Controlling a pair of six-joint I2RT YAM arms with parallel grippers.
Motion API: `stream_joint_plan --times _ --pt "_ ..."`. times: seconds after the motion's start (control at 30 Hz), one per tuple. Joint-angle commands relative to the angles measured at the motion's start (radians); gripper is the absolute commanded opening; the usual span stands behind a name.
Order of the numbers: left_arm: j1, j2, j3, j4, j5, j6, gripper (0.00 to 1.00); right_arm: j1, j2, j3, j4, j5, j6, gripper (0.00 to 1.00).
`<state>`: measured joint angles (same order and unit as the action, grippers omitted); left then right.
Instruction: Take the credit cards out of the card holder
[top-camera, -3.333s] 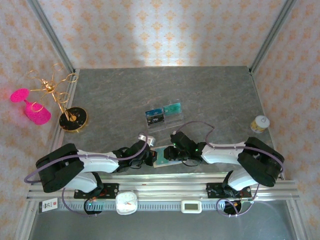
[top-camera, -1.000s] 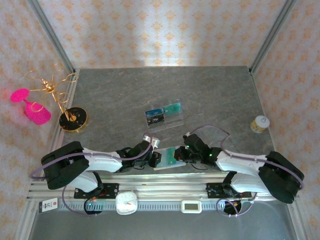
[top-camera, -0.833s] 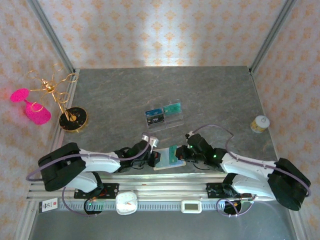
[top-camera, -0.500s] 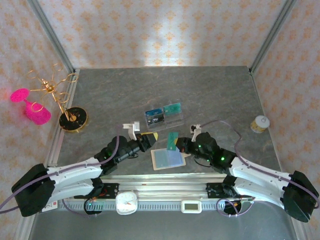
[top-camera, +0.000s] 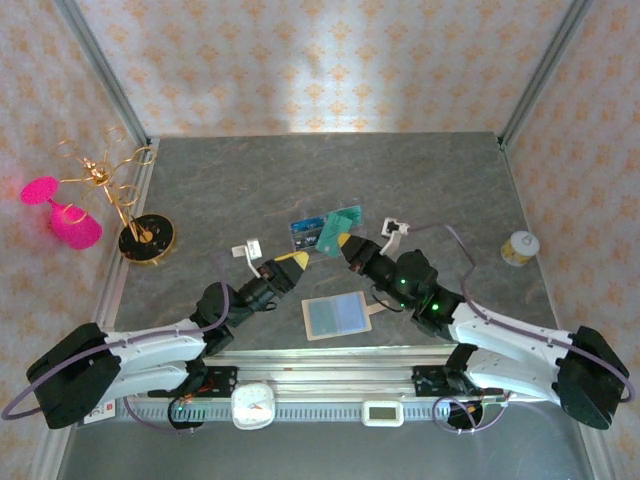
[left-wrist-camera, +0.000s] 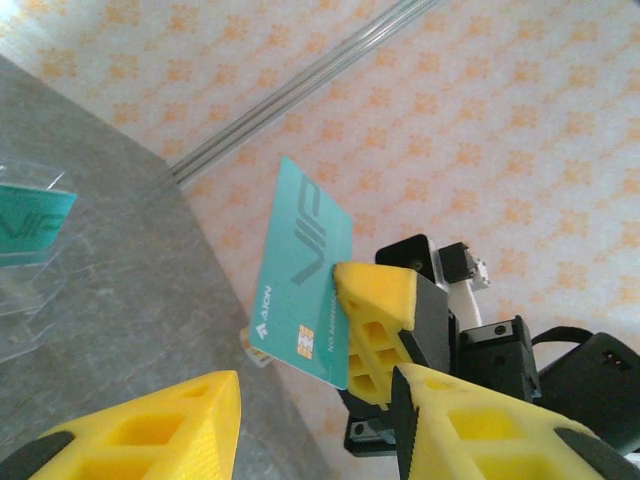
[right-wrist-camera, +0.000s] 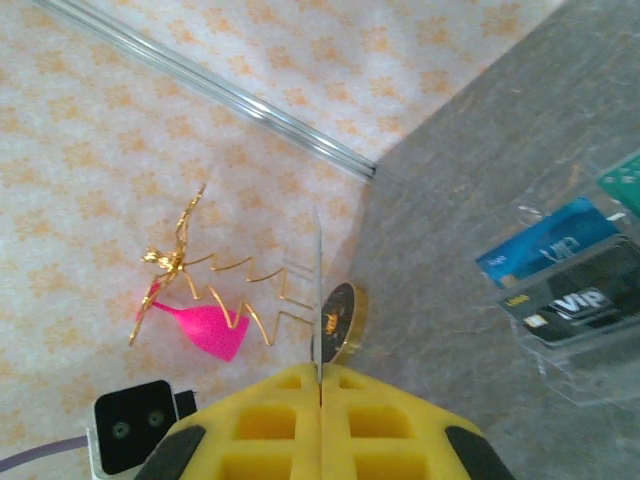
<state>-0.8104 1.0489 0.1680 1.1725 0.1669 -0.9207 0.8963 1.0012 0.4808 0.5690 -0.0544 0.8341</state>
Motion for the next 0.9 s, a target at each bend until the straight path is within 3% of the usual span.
stream_joint_plan --times 0.0,0.4,0.5,0.73,0.8,0.87 --pt "0.005 0.011 -0.01 0.153 -0.017 -0.021 0.42 0.03 0.025 0.055 0.11 0.044 -0.024 0.0" --pt "0.007 0.02 -0.012 0.183 -0.032 -0.029 0.39 0.094 0.087 0.058 0.188 0.021 -0.053 0.0" --pt "0.007 0.024 -0.012 0.209 -0.036 -0.026 0.33 0.112 0.103 0.048 0.191 0.016 -0.056 0.0" --pt "0.022 0.002 -0.008 0.174 -0.035 -0.012 0.0 0.133 0.114 0.029 0.131 -0.019 -0.053 0.0" --pt "0.042 -0.016 -0.002 0.141 -0.014 -0.007 0.0 0.129 0.098 0.047 0.031 -0.002 -0.067 0.01" --pt "0.075 -0.057 0.024 0.017 0.022 0.0 0.0 0.085 0.064 0.078 -0.124 0.016 -0.084 0.1"
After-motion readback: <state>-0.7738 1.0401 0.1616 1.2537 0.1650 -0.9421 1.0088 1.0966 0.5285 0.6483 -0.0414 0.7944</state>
